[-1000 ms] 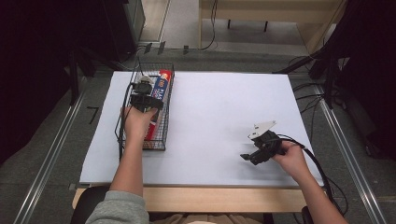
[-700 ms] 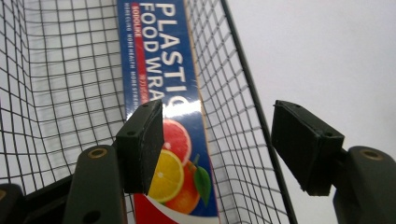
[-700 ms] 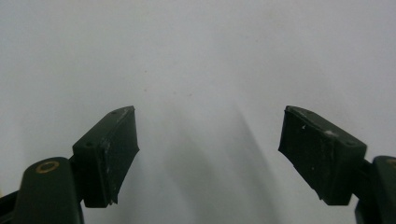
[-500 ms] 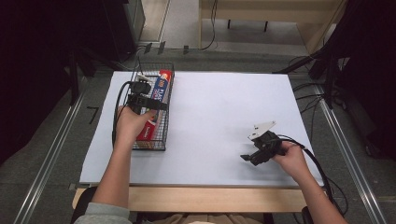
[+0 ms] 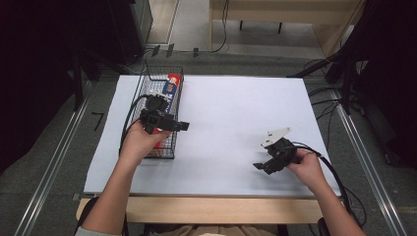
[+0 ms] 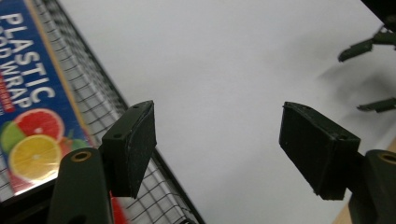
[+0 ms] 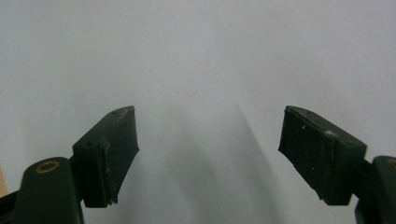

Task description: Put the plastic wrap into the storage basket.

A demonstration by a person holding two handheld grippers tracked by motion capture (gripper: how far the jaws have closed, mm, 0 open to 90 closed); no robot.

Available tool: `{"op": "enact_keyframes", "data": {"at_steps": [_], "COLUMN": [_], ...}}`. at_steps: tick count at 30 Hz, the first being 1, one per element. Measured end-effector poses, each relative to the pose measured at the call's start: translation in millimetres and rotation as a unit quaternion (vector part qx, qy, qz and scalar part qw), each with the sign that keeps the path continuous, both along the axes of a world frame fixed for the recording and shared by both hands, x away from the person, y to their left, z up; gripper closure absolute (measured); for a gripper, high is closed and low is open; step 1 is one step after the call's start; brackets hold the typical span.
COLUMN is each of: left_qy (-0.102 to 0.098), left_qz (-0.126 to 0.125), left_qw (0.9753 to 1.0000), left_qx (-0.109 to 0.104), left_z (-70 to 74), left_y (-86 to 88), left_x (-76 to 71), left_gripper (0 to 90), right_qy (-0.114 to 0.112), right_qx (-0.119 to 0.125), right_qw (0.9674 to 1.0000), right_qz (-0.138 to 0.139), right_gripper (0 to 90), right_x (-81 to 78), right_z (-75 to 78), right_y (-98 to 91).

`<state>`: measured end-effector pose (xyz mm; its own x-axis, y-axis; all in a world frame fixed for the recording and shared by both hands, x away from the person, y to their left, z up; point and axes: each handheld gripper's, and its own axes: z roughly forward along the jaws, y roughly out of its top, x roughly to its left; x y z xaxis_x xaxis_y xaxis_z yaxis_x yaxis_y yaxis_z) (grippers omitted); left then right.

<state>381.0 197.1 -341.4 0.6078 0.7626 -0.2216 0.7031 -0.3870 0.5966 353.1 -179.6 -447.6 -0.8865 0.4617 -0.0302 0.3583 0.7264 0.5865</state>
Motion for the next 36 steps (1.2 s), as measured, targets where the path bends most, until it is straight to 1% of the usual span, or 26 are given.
{"op": "enact_keyframes", "data": {"at_steps": [2,3,5,6,7,8,9,10,12,15,17,19,20,22,23,25,29,32,33,34,35,36], "left_qy": [-0.008,-0.011,-0.012,-0.013,-0.018,-0.02,-0.019,-0.02,-0.024,-0.025,-0.034,-0.037,-0.038,-0.052,-0.056,-0.052,-0.047,-0.049,-0.046,-0.044,-0.043,-0.04], "left_qz": [-0.016,-0.024,-0.035,-0.044,-0.047,-0.048,-0.058,-0.062,-0.075,-0.097,-0.109,-0.122,-0.123,-0.132,-0.134,-0.147,-0.152,-0.159,-0.162,-0.167,-0.168,-0.168], "left_qw": [0.9998,0.9997,0.9993,0.9989,0.9986,0.9985,0.998,0.9978,0.9967,0.9949,0.9933,0.9918,0.9917,0.9899,0.9895,0.9877,0.9873,0.9861,0.9857,0.985,0.9848,0.9849], "left_qx": [0.003,0.0,-0.001,0.006,0.016,0.018,0.018,0.012,0.016,0.01,0.014,0.01,0.01,0.007,0.007,0.006,-0.006,-0.009,-0.01,-0.006,-0.007,-0.002], "left_z": [-2.4,-4.0,-7.2,-9.3,-12.4,-14.3,-16.7,-18.3,-21.4,-26.7,-29.5,-32.1,-33.2,-35.5,-36.5,-38.1,-44.1,-49.8,-51.4,-52.9,-54.4,-55.6], "left_y": [-5.2,-8.6,-14.3,-17.7,-22.0,-24.3,-27.3,-29.6,-35.0,-43.4,-48.3,-52.4,-54.8,-58.0,-59.8,-61.7,-65.2,-68.5,-70.0,-71.5,-72.5,-73.4], "left_x": [-4.4,-7.2,-10.8,-13.0,-15.7,-17.3,-19.5,-21.1,-25.2,-31.9,-36.6,-40.5,-42.8,-47.4,-49.5,-51.5,-53.9,-56.1,-56.9,-57.2,-57.2,-57.3], "left_gripper": [28.3,28.5,28.5,28.4,28.3,28.4,28.4,28.4,28.3,27.9,27.5,27.5,27.5,27.6,27.6,27.6,27.6,27.9,27.9,27.8,27.8,27.8], "right_qy": [0.0,0.001,0.001,0.002,0.001,0.004,0.005,0.004,0.005,0.003,0.003,0.004,0.004,0.005,0.004,0.005,0.005,0.007,0.007,0.008,0.007,0.008], "right_qx": [0.001,0.001,0.001,0.002,0.003,0.006,0.006,0.005,0.005,0.005,0.005,0.006,0.006,0.006,0.005,0.006,0.006,0.009,0.009,0.009,0.01,0.009], "right_qw": [1.0,1.0,1.0,1.0,1.0,1.0,1.0,1.0,1.0,1.0,1.0,1.0,1.0,1.0,1.0,1.0,1.0,0.9999,0.9999,0.9999,0.9999,0.9999], "right_qz": [0.0,0.0,0.002,0.002,0.002,0.0,0.001,0.0,0.002,0.003,0.002,0.003,0.003,0.002,0.003,0.003,0.005,0.004,0.004,0.005,0.005,0.005], "right_gripper": [20.6,20.5,20.6,20.5,20.6,20.5,20.6,20.6,20.6,20.5,20.6,20.5,20.6,20.5,20.6,20.5,20.6,20.5,20.6,20.6,20.5,20.6], "right_x": [0.0,0.0,0.1,0.0,-0.1,-0.2,-0.1,-0.1,-0.1,-0.2,-0.4,-0.3,-0.5,-0.8,-0.8,-0.9,-0.5,-0.7,-0.8,-0.7,-0.7,-0.7], "right_z": [-0.1,-0.3,-0.1,0.1,0.3,0.6,0.6,0.5,0.4,0.4,0.5,0.7,0.6,0.6,0.5,0.6,0.4,0.6,0.7,0.9,0.8,0.8], "right_y": [0.0,0.0,-0.1,-0.2,-0.2,-0.3,-0.4,-0.3,-0.3,-0.1,-0.2,-0.3,-0.2,-0.1,-0.1,0.0,0.0,0.3,0.3,0.2,0.1,0.1]}}
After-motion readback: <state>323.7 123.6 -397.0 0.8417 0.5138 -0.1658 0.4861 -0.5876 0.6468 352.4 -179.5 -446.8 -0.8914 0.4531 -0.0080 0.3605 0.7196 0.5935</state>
